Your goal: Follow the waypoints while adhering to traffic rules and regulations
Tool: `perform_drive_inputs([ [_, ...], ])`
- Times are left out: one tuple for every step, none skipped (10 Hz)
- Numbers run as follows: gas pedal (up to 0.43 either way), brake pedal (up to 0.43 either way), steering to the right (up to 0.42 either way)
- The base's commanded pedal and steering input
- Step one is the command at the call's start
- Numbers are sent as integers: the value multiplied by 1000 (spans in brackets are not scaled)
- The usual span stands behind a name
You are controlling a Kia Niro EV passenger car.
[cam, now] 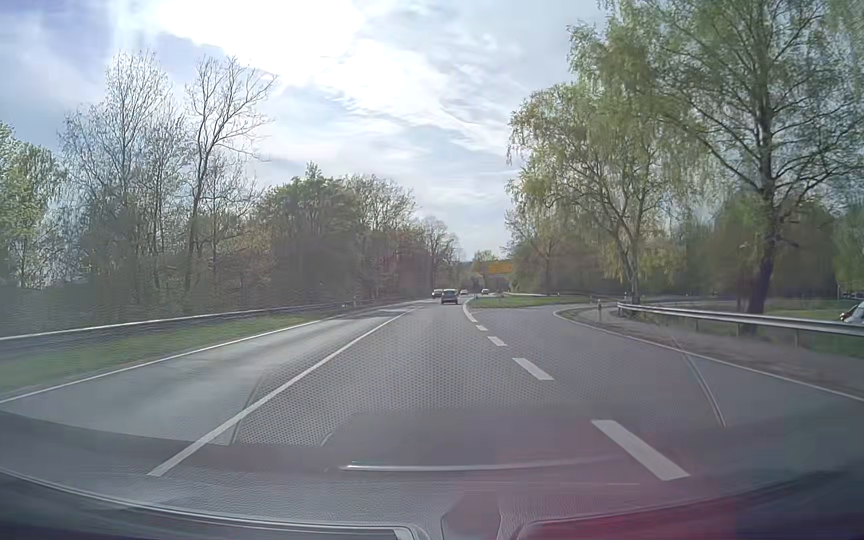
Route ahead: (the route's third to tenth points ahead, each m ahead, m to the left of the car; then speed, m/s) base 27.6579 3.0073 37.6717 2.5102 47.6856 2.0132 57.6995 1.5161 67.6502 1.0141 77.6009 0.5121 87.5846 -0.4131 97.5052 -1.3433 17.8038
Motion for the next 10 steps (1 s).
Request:
perform_drive_inputs([
  [110, 0, 0],
  [98, 0, 0],
  [98, 0, 0],
  [98, 0, 0],
  [98, 0, 0],
  [98, 0, 0],
  [98, 0, 0],
  [98, 0, 0],
  [98, 0, 0],
  [98, 0, 0],
])
